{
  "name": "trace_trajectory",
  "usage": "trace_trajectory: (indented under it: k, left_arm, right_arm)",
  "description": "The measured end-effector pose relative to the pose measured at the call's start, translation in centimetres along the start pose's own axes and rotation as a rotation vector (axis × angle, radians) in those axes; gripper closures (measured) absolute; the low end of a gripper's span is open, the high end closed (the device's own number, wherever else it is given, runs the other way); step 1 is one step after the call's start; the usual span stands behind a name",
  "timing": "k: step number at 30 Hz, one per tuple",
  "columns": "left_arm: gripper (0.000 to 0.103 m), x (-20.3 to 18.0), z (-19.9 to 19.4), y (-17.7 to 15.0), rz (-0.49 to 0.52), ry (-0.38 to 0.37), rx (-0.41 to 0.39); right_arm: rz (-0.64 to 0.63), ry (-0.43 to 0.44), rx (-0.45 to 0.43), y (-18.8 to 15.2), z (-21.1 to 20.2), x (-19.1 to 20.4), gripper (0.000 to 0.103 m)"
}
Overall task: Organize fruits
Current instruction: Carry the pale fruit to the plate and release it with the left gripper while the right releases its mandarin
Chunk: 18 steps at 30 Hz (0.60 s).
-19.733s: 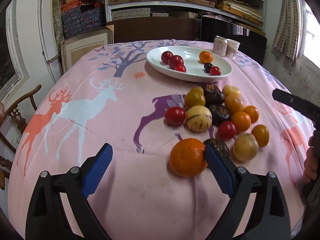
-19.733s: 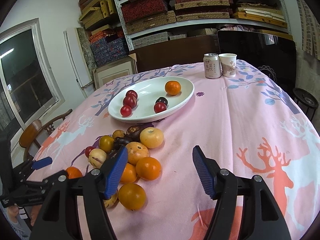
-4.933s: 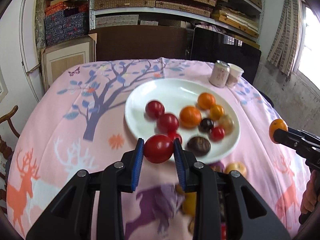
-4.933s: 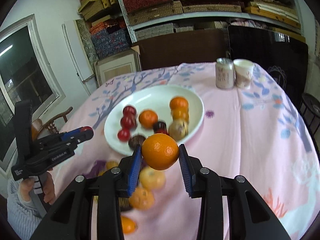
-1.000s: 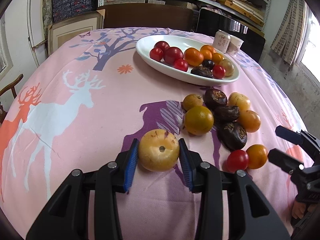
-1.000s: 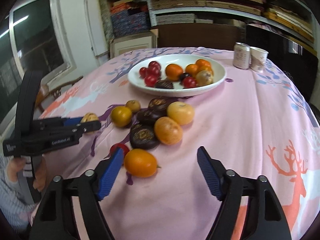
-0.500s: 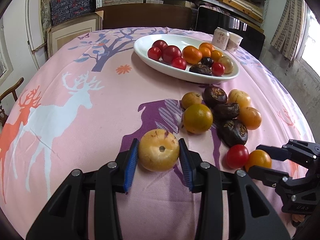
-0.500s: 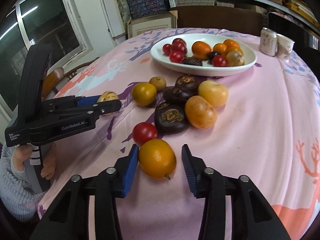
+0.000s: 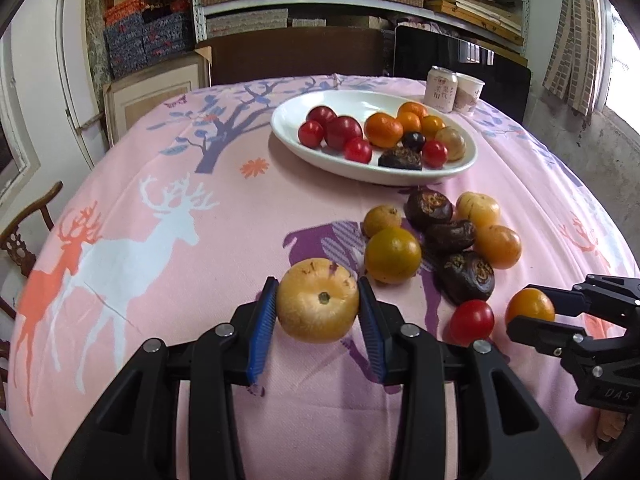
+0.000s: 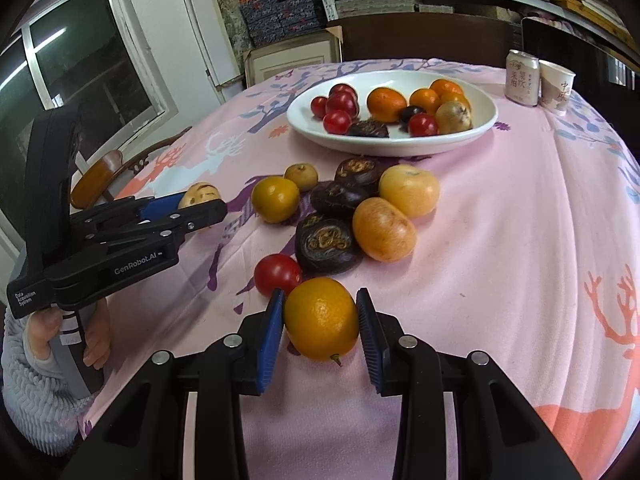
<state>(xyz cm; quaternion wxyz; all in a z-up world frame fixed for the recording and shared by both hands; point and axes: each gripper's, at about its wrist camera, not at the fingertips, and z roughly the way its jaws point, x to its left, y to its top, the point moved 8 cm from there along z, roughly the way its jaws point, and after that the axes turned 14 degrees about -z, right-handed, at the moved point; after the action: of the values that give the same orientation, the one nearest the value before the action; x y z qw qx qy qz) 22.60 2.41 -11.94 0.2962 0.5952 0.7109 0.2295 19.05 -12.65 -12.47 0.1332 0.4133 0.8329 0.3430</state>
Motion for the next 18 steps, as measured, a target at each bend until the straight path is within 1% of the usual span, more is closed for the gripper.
trace_trajectory:
  k: [3, 6, 8, 14, 16, 18]
  left_arm:
    - [0.064, -0.1, -0.4, 0.9, 0.007, 0.007, -0.019]
    - [0.064, -0.3, -0.5, 2.0, 0.024, 0.014, -0.034]
    - [0.064, -0.4, -0.6, 3.0, 0.032, 0.014, -0.041]
    - [0.064, -1.6, 0.1, 7.2, 0.041, 0.004, -0.079]
    - [0.064, -2.2, 0.7, 8.6, 0.046, 0.001, -0.086]
    - [0.064, -2.9, 1.6, 10.1, 0.055, -0.002, -0.091]
  right_arm:
    - [0.023, -0.030, -0.021, 0.5, -0.6, -1.0, 0.066]
    - [0.064, -0.027, -0.047, 1.5, -1.6, -2.3, 0.066]
    - [0.067, -0.033, -0.061, 2.6, -2.3, -3.0, 0.066]
    - [0.040, -0.096, -0.114, 7.5, -3.5, -5.4, 0.066]
    - [0.037, -0.111, -0.128, 9.4, -3.3, -6.3, 0.066]
    - [0.045, -0.106, -0.139, 11.4, -2.6, -7.4, 0.066]
